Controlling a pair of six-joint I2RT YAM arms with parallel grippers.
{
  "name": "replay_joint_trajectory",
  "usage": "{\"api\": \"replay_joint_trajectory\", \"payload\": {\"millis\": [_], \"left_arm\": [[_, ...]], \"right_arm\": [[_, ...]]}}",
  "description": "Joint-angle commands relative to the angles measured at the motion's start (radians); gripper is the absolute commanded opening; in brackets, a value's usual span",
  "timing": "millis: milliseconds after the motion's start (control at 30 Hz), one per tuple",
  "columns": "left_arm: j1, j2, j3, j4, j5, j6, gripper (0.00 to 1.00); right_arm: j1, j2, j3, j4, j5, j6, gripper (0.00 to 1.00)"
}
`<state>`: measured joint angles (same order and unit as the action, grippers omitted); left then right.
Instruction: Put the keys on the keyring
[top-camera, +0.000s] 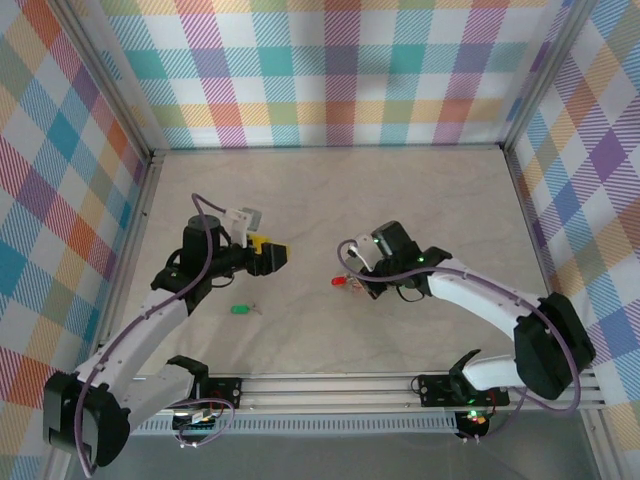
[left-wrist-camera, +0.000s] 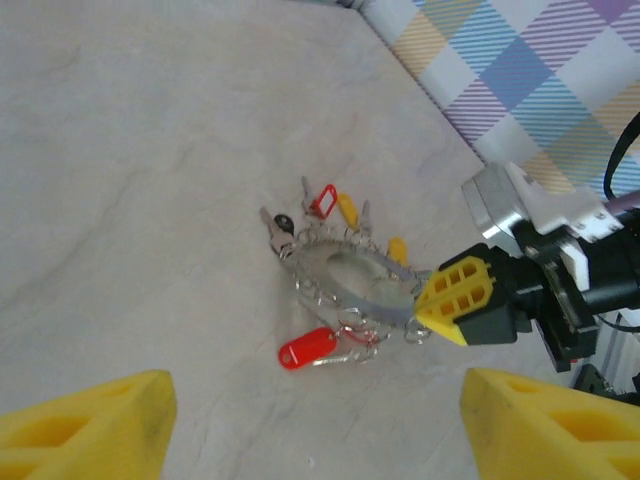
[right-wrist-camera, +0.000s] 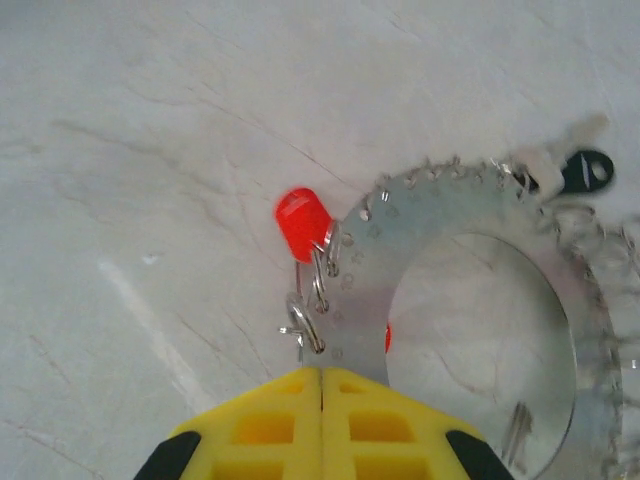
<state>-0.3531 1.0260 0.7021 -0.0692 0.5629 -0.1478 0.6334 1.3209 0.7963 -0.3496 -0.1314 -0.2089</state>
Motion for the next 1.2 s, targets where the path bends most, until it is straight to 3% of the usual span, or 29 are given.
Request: {"api": "replay_joint_trajectory", "payload": {"millis": [0, 67, 200, 300, 333, 367, 433, 467, 533, 567, 600, 633, 733, 900, 1067, 1167], "left_arm": [[-0.061, 0.079, 0.011, 0.149, 0.044, 0.07, 0.72], [-0.089, 0.13, 0.023, 0.193, 0.043, 0.105, 0.72], [-0.104, 0.225, 0.056, 0.266, 0.077, 0.176, 0.72], [-0.111, 0.297, 0.087, 0.285, 0.148, 0.279, 0.64], [-0.115, 0.324, 0.097, 0.286, 0.216, 0.351, 0.55], [-0.121, 0.352, 0.114, 0.249, 0.331, 0.499, 0.4], [-0.146, 0.402, 0.204, -0.085, 0.521, 0.988, 0.11], [-0.163, 0.446, 0.274, -0.294, 0.55, 1.173, 0.03], [-0.175, 0.545, 0.387, -0.476, 0.605, 1.27, 0.03], [-0.18, 0.593, 0.438, -0.568, 0.639, 1.346, 0.06], [-0.188, 0.632, 0.477, -0.617, 0.638, 1.379, 0.38], [-0.196, 0.653, 0.496, -0.635, 0.626, 1.388, 0.98], [-0.21, 0.676, 0.505, -0.554, 0.576, 1.294, 1.0], [-0.218, 0.589, 0.388, -0.223, 0.306, 0.975, 1.0], [-0.216, 0.512, 0.342, -0.155, 0.187, 0.865, 1.0], [-0.209, 0.42, 0.258, -0.039, -0.015, 0.709, 1.0]], "right_arm": [[-0.082, -0.015, -0.06, 0.185, -0.239, -0.168, 0.0], [-0.114, -0.017, -0.084, 0.242, -0.328, -0.243, 0.0], [-0.147, -0.001, -0.077, 0.271, -0.378, -0.349, 0.0], [-0.158, 0.0, -0.075, 0.29, -0.412, -0.389, 0.0], [-0.158, 0.002, -0.077, 0.299, -0.42, -0.395, 0.0], [-0.16, 0.006, -0.079, 0.304, -0.424, -0.406, 0.0], [-0.159, 0.015, -0.084, 0.304, -0.431, -0.434, 0.0], [-0.16, 0.021, -0.088, 0.301, -0.43, -0.448, 0.0], [-0.161, 0.027, -0.09, 0.286, -0.435, -0.471, 0.0], [-0.161, 0.029, -0.091, 0.28, -0.439, -0.486, 0.0], [-0.161, 0.027, -0.098, 0.279, -0.442, -0.501, 0.0], [-0.161, 0.025, -0.106, 0.28, -0.443, -0.512, 0.0], [-0.161, 0.023, -0.121, 0.278, -0.426, -0.531, 0.0], [-0.161, 0.029, -0.122, 0.256, -0.39, -0.552, 0.0], [-0.161, 0.036, -0.124, 0.229, -0.393, -0.589, 0.0], [-0.161, 0.066, -0.114, 0.172, -0.389, -0.644, 0.0]]}}
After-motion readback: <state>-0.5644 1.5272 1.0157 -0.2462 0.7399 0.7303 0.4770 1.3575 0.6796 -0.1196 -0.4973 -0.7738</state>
